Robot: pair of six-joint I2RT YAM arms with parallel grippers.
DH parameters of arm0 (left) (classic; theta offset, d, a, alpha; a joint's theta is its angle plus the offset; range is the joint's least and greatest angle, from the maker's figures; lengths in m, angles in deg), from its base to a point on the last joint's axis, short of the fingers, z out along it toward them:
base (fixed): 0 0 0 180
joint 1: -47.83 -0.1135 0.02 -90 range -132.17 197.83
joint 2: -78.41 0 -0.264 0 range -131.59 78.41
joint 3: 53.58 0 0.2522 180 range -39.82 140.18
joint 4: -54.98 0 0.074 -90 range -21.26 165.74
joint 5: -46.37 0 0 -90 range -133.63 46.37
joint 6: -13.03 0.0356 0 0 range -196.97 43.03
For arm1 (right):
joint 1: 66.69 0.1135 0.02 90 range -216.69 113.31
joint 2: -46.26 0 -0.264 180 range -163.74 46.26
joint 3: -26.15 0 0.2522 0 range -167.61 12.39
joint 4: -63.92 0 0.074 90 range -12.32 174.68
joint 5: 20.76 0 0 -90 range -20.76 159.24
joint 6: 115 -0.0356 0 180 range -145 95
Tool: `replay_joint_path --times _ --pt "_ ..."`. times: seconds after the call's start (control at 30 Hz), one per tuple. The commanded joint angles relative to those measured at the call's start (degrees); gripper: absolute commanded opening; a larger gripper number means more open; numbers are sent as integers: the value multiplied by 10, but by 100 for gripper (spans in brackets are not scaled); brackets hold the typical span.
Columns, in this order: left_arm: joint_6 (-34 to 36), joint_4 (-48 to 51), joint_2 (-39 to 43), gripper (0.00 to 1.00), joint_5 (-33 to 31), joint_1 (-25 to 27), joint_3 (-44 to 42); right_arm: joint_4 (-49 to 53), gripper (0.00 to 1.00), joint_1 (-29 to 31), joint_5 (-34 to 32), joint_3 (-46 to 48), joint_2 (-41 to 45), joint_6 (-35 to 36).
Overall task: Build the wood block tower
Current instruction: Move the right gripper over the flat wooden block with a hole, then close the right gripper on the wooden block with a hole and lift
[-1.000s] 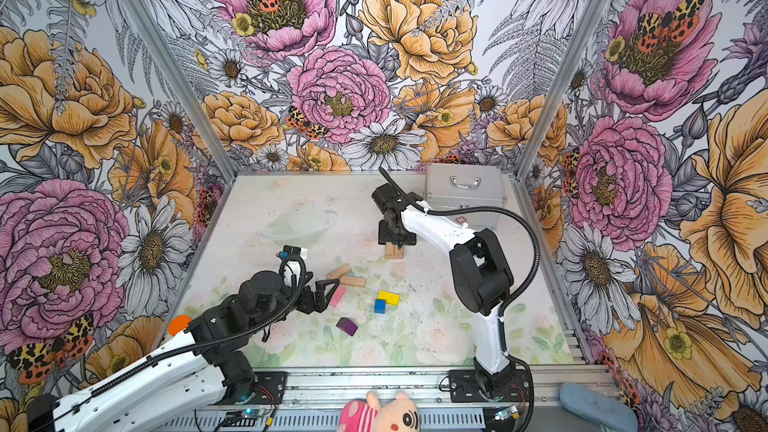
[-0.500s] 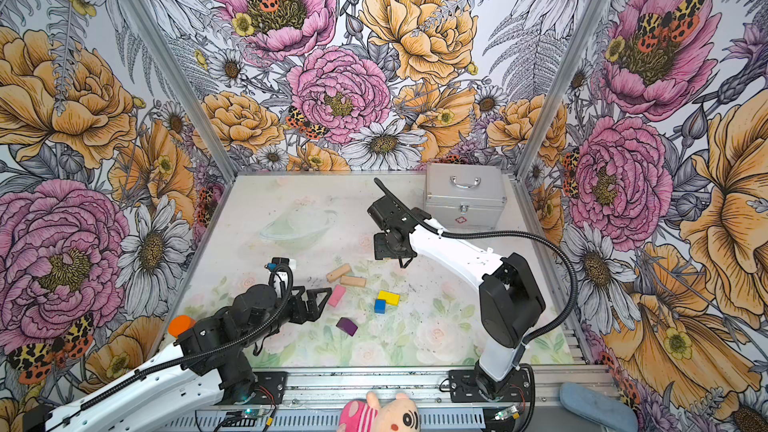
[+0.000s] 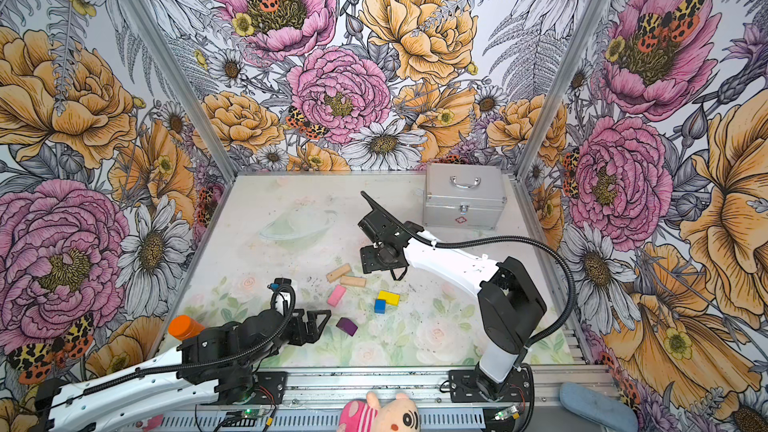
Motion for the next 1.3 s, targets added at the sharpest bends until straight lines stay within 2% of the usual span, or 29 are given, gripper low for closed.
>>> replay_joint_path --times 0.0,0.13,0.23,0.7,1.27 --pt "-14 3 8 96 -31 43 -6 -28 74 18 25 -43 -45 18" --pt "-14 4 9 98 -50 94 -6 -28 80 34 34 -92 -103 31" --pt "-10 3 13 99 -60 111 -6 -27 83 42 38 -125 -140 42" --pt "14 3 48 99 -35 114 -18 -27 87 52 79 -202 -237 78" --pt "35 4 39 99 -30 97 0 3 90 64 43 -232 -276 118"
